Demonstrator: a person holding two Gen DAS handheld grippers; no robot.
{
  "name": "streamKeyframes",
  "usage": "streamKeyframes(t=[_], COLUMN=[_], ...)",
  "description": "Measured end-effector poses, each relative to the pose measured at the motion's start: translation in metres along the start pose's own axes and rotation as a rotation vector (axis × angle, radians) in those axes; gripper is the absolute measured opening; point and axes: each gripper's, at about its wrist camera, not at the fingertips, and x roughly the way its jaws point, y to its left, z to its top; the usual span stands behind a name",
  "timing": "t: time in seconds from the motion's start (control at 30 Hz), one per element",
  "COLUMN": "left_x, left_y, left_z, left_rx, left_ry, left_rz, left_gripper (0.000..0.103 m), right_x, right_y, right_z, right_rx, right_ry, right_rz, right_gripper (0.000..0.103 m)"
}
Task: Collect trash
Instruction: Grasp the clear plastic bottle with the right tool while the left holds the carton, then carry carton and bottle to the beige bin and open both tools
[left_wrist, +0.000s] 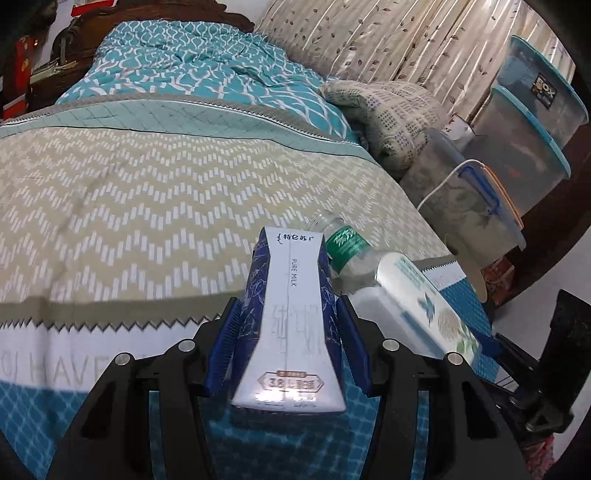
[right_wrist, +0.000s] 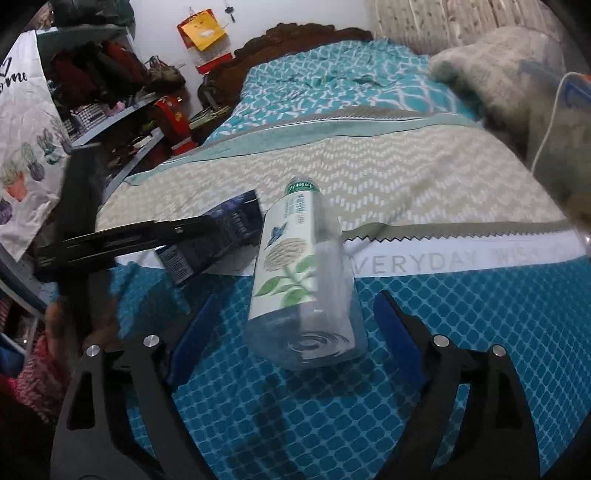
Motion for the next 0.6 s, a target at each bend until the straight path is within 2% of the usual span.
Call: streamKeyframes(t=[0.1,0.33,0.4,0.47,0.6], left_x=[-0.004,0.007,0.009,0.01,0.011], left_y=[-0.004,-0.015,-0.016,-0.018,-0.022], left_z=[-0.007,-0.016,-0.018,-0.018,-0.013], left_rx=[-0.003,0.008,0.012,0.018,0.021], left_ry=[-0.001,0.038,0.04,0.037,0.038], left_rz=[-0.001,0.003,0.007,0.012,0.0], left_gripper=[0.05,0.05,0.05,0.05,0.05], right_x=[0.005,0.029,0.04,0.043,0.033], right_y=[-0.005,-0.009,-0.011,-0.013,-0.019], right_z=[-0.002,-0.001,0.0,-0.001,-0.002], right_rx=[0.029,0.02,0.025,0.038,0.065], right_ry=[-0.007,0.008,0.037,0.034,-0.027], right_rz=[0.012,-0.035,-0.018,-0.011,-0.018], right_gripper=[0.086,0.086,0.068,0.068,0.067])
